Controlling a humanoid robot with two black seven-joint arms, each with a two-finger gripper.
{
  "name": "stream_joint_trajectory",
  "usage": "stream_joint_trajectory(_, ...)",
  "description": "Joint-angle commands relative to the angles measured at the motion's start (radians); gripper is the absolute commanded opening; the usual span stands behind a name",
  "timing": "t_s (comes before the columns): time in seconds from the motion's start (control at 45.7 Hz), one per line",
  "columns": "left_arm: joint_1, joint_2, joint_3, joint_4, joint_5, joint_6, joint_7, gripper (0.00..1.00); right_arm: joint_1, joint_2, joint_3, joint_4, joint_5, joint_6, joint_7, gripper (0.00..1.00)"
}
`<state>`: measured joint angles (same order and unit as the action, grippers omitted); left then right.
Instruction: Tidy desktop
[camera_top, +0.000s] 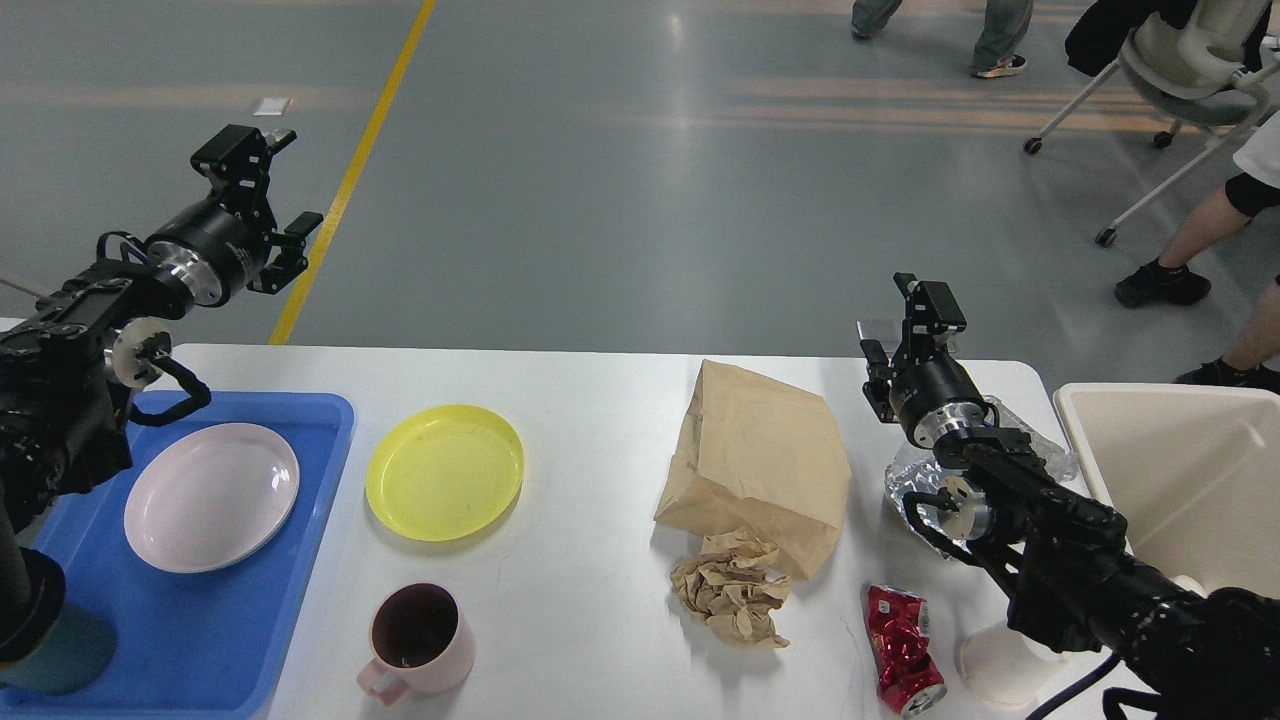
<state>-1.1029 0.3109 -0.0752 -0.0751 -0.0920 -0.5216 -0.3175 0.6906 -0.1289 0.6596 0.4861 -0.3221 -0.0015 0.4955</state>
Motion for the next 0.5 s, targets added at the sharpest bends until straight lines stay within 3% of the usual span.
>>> stream_joint_trajectory(0.0,-0.043,0.013,0.051,0.001,0.000,0.002,0.000,0.97,0.000,0.000,0.002,0.000,0.000,0.000,0.000,1.00)
stream_joint_trajectory(0.153,-0.057,0.017,0.179,0.003,0.006,-0.002,0.000,0.97,0.000,0.000,0.000,0.000,0.000,0.000,0.000,1.00)
stream_joint_trajectory(0.197,-0.057,0.025,0.247,0.003,0.026,-0.014,-0.014,0.97,0.000,0.000,0.000,0.000,0.000,0.000,0.000,1.00)
stream_joint_trajectory(0.481,-0.087,0.025,0.653,-0.012,0.227,-0.040,-0.003,0.97,0.001,0.000,0.002,0.000,0.000,0.000,0.000,1.00)
